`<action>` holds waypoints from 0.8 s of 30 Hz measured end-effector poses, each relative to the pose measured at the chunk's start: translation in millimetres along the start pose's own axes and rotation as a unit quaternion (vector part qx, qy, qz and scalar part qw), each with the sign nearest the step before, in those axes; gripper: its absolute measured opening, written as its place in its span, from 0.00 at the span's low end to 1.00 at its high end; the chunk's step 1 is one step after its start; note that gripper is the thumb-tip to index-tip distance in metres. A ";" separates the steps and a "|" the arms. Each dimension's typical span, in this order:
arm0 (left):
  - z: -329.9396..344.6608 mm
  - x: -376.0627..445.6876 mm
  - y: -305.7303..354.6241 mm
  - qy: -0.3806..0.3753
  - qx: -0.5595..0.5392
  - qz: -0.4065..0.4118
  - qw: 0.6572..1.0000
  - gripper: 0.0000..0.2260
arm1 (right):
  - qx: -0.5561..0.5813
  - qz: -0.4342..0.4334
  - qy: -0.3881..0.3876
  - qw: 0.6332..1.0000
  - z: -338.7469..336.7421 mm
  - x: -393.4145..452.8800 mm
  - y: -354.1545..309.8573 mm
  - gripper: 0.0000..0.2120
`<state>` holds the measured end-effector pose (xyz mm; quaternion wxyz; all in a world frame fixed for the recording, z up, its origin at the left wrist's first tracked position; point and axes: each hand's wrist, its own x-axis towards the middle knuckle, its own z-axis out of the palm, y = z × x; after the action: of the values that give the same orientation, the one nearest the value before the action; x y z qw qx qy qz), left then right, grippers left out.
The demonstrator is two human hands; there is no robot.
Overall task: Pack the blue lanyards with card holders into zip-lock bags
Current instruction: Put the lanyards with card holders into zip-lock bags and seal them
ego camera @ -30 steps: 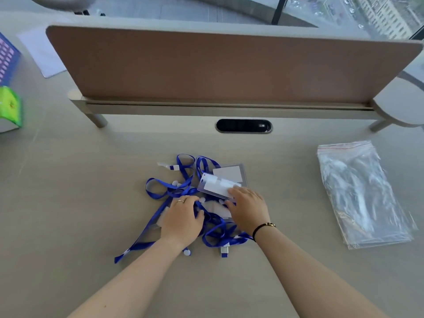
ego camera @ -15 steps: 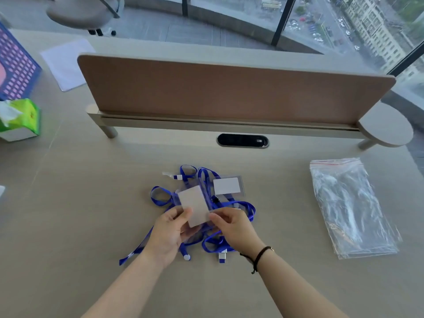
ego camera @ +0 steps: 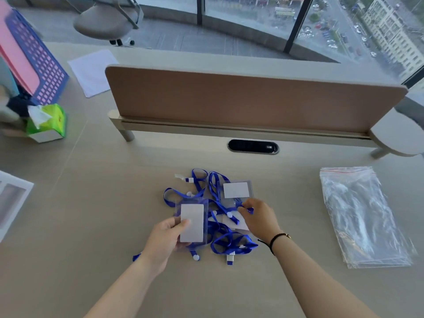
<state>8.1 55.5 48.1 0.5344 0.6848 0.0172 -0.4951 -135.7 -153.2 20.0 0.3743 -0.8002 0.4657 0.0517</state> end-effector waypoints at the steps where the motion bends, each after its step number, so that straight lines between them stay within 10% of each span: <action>1: 3.0 -5.1 9.3 -0.022 0.006 0.007 1.000 0.09 | 0.070 0.002 -0.030 0.997 -13.0 -8.2 -12.8 0.07; 11: 49.7 -55.9 72.0 -0.299 0.154 0.175 0.925 0.17 | 0.570 0.026 -0.134 0.810 -116.1 -85.4 -113.5 0.06; 19: 47.6 -76.2 73.4 -0.163 0.057 0.192 0.966 0.11 | 0.657 -0.050 -0.039 0.751 -183.4 -102.8 -133.7 0.05; 24: 39.4 -79.7 81.8 -0.147 0.202 0.177 0.952 0.11 | 0.623 -0.072 -0.021 0.779 -198.2 -103.1 -134.9 0.08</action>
<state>-13.3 31.3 164.5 0.4607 0.6902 -0.2829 -0.4810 -140.5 -170.0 280.4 0.8036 -0.4226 0.3290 -0.2596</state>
